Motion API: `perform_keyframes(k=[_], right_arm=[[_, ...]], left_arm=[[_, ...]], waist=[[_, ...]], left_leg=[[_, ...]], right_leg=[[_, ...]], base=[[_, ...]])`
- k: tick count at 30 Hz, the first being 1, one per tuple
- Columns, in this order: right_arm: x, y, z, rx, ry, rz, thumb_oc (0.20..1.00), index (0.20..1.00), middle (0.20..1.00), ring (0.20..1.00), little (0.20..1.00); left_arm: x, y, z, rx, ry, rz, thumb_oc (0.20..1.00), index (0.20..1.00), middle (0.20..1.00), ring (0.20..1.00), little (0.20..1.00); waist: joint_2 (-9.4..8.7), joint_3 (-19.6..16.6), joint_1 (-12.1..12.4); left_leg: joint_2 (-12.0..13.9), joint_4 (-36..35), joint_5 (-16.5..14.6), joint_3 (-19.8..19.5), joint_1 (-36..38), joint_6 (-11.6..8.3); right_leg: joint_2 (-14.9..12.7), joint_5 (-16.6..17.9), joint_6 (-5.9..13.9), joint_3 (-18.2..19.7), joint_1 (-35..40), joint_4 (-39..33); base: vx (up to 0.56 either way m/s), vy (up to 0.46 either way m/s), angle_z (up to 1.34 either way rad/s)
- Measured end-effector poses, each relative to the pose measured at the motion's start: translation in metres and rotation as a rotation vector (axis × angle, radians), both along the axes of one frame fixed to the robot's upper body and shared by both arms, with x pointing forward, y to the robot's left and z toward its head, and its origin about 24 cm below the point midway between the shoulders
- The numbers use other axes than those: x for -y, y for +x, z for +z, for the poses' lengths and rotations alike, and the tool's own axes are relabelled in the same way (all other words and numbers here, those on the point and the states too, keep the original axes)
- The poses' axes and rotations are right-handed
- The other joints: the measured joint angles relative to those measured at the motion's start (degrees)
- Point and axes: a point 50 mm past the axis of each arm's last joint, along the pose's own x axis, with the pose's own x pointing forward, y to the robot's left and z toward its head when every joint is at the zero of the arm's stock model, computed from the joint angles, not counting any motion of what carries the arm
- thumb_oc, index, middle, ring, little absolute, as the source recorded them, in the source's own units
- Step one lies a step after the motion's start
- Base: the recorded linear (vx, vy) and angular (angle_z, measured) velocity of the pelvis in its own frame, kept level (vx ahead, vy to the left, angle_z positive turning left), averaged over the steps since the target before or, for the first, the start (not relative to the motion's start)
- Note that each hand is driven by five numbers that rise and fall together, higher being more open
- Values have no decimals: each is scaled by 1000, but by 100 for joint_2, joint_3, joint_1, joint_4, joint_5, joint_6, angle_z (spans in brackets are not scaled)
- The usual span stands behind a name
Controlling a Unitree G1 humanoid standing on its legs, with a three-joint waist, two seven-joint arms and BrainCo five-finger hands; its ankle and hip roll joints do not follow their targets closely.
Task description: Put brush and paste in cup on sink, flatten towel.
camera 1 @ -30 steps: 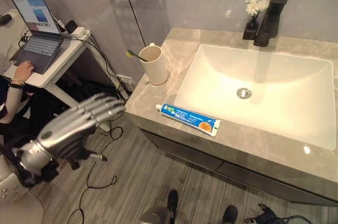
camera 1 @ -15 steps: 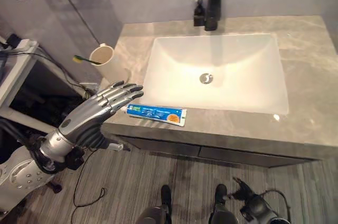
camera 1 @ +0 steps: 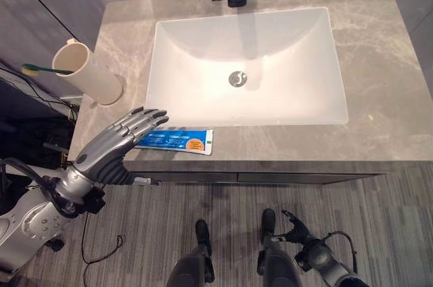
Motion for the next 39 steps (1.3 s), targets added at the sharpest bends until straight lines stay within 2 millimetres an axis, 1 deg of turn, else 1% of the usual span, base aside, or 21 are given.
perform_keyframes(k=[3,4,5,9,10,13,15,16,18,21,22,24,27,29,35,36,37,38,39], right_arm=[[-3,6,4,25,8,11,1000,1000,1000,1000,1000],[-2,9,6,34,5,13,1000,1000,1000,1000,1000],[-2,10,6,35,6,11,1000,1000,1000,1000,1000],[3,8,3,26,45,-72,1000,1000,1000,1000,1000],[2,9,4,32,55,-83,1000,1000,1000,1000,1000],[1,11,5,44,64,-91,1000,1000,1000,1000,1000],[-1,11,5,42,68,-88,1000,1000,1000,1000,1000],[-4,11,5,44,72,-76,1000,1000,1000,1000,1000],[-9,13,6,52,84,-63,1000,1000,1000,1000,1000],[-10,13,6,51,87,-63,1000,1000,1000,1000,1000],[-11,13,6,52,88,-62,1000,1000,1000,1000,1000],[-11,14,7,54,88,-63,1000,1000,1000,1000,1000],[-11,18,9,65,86,-58,1000,1000,1000,1000,1000],[-11,19,10,70,86,-59,1000,1000,1000,1000,1000],[-8,18,8,72,66,-78,1000,1000,1000,1000,1000],[-8,18,8,74,65,-78,1000,1000,1000,1000,1000],[-7,18,8,72,64,-79,1000,1000,1000,1000,1000],[-7,17,8,71,64,-79,1000,1000,1000,1000,1000],[-7,17,8,72,64,-79,1000,1000,1000,1000,1000]], left_arm=[[0,1,0,13,18,1,1000,1000,1000,1000,1000],[-2,1,-2,11,25,12,1000,1000,1000,1000,1000],[-7,3,-4,3,28,42,1000,1000,1000,1000,1000],[-17,7,-10,14,-32,118,1000,1000,1000,1000,1000],[-18,7,-10,20,-37,124,1000,1000,1000,1000,1000],[-18,8,-8,40,-46,128,1000,1000,1000,1000,1000],[-22,11,-7,58,-32,147,1000,1000,1000,1000,1000],[-29,13,-8,63,-17,181,1000,1000,1000,1000,1000],[-36,16,-9,73,-23,218,1000,1000,1000,1000,1000],[-38,17,-9,80,-21,233,1000,1000,1000,1000,1000],[-39,18,-10,94,-56,245,1000,1000,1000,1000,1000],[-38,19,-9,110,-68,243,1000,1000,1000,1000,1000],[-43,22,-8,127,-76,268,1000,1000,1000,1000,1000],[-42,23,-8,136,-89,271,1000,1000,1000,1000,1000],[-46,24,-11,148,-126,303,1000,1000,1000,1000,1000],[-48,25,-12,148,-129,314,909,909,909,909,909],[-50,26,-14,141,-127,330,768,768,768,768,768],[-50,25,-15,136,-125,333,589,589,589,589,589],[-50,25,-15,132,-122,337,570,570,570,570,570]], waist=[[-20,-1,-6],[-55,16,9],[-90,34,1],[-166,40,-18],[-206,44,-10],[-254,37,-59],[-269,43,-65],[-279,44,-70],[-297,44,-67],[-304,43,-60],[-305,43,-60],[-310,41,-64],[-313,43,-65],[-314,43,-65],[-317,41,-63],[-316,41,-64],[-316,42,-64],[-316,41,-66],[-316,41,-69]], left_leg=[[9,0,-6,34,-51,-8],[17,0,-6,92,-95,-9],[38,1,-11,107,-96,-16],[63,0,-24,169,-154,-34],[65,1,-25,215,-172,-34],[73,0,-30,232,-168,-41],[72,0,-35,247,-167,-46],[73,0,-37,260,-169,-47],[74,-1,-39,276,-208,-51],[73,1,-34,262,-307,-51],[71,1,-31,258,-352,-52],[73,1,-31,250,-357,-51],[70,1,-33,256,-380,-52],[70,1,-34,261,-391,-53],[68,1,-29,265,-496,-54],[67,1,-28,273,-509,-55],[67,1,-27,278,-516,-56],[67,1,-27,279,-516,-56],[67,1,-27,280,-516,-56]], right_leg=[[19,4,-4,24,-66,1],[30,17,-11,54,-140,2],[58,30,-18,78,-155,2],[94,43,-30,169,-255,2],[99,48,-33,185,-295,2],[107,52,-35,199,-301,2],[111,50,-33,211,-307,1],[111,50,-32,223,-319,1],[108,44,-25,248,-367,0],[107,58,-38,233,-459,2],[108,87,-52,232,-498,2],[111,89,-55,231,-499,3],[108,88,-54,236,-529,2],[109,88,-54,242,-545,2],[106,93,-59,241,-656,1],[106,98,-62,250,-674,1],[108,102,-65,256,-685,2],[108,102,-66,258,-685,2],[108,102,-66,260,-685,2]], base=[[33,16,-7],[45,13,-15],[45,18,-14],[43,25,-10],[44,27,-13],[38,26,-5],[36,30,-3],[19,18,-6],[13,11,-3],[5,6,1],[0,0,0],[0,0,0],[0,0,0],[0,0,0],[0,0,0],[13,16,-3],[0,0,0],[0,0,0],[0,0,0]])
